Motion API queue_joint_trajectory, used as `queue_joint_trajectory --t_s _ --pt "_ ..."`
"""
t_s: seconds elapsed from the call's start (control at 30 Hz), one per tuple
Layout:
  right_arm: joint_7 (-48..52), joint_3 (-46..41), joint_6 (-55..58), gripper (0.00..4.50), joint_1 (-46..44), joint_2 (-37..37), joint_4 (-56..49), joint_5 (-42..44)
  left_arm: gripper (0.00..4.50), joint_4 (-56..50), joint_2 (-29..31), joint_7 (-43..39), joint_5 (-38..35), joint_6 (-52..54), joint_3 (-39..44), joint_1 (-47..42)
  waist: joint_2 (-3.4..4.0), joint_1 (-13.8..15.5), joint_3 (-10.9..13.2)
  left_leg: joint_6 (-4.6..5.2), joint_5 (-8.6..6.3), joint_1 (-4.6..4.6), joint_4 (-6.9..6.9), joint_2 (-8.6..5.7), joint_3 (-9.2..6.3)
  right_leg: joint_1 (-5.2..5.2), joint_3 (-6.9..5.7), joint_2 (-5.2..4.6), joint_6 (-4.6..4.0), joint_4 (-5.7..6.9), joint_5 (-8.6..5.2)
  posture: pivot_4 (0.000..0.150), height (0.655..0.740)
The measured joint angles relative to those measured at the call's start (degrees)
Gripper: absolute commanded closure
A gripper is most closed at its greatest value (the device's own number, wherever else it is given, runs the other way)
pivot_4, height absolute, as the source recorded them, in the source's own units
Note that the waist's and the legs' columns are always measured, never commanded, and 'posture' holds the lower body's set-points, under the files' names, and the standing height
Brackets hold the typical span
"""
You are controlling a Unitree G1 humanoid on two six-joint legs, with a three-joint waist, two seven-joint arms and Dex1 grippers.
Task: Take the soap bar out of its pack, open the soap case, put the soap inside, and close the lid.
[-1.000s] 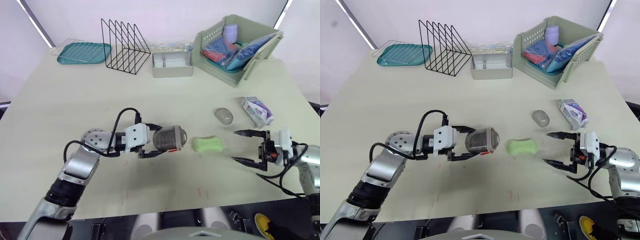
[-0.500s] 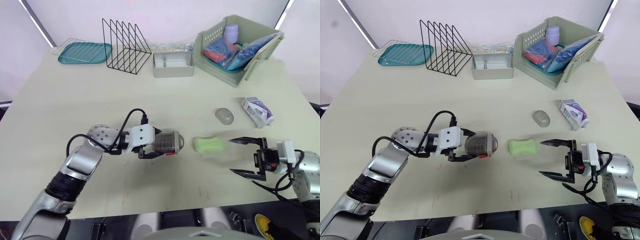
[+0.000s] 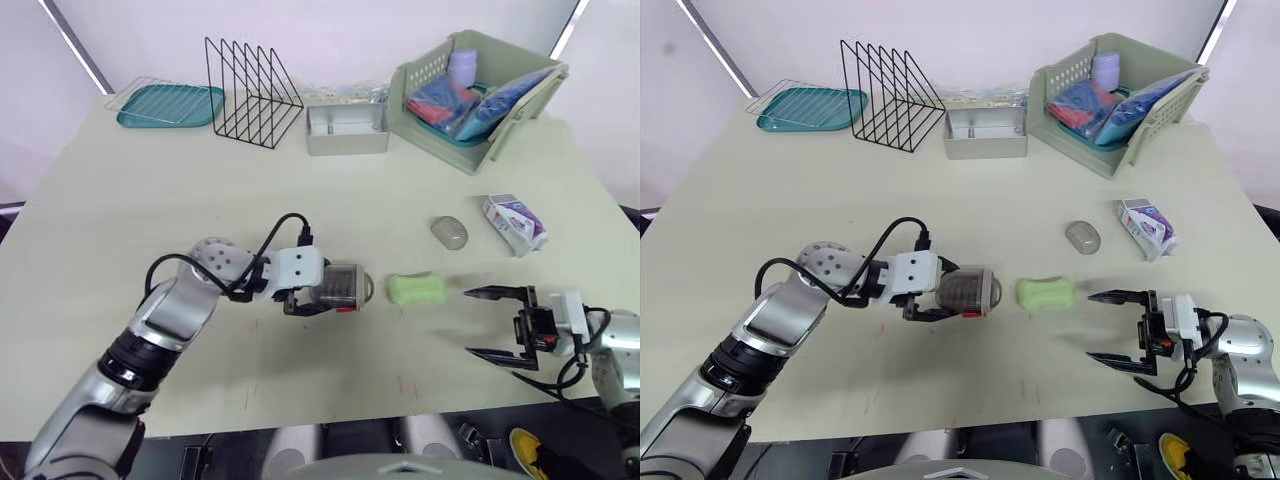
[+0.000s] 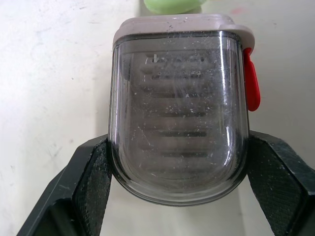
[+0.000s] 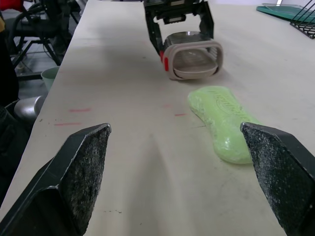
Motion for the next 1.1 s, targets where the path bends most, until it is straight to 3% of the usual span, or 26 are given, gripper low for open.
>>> queue_joint_trajectory --t_s 0.47,1.1 --pt "-0.1 0.0 -1.0 0.07 -1.1 1.5 1.4 -1.5 1.05 -1.9 1.3 -3.6 2.6 10.3 -4.2 -7.0 0.0 0.0 0.0 0.0 0.0 0.0 0.02 -0.01 -0.01 0.0 0.0 0.01 0.0 0.02 0.0 0.15 0.74" --pt "-0.1 0.0 -2.2 0.07 -1.9 2.4 2.8 -2.5 1.05 -3.9 1.4 -7.0 3.3 15.1 -7.5 -12.2 -0.01 -0.2 0.0 -0.01 0.0 -0.01 0.04 -0.01 -0.01 0.0 0.0 0.02 0.0 0.04 0.0 0.15 0.74"
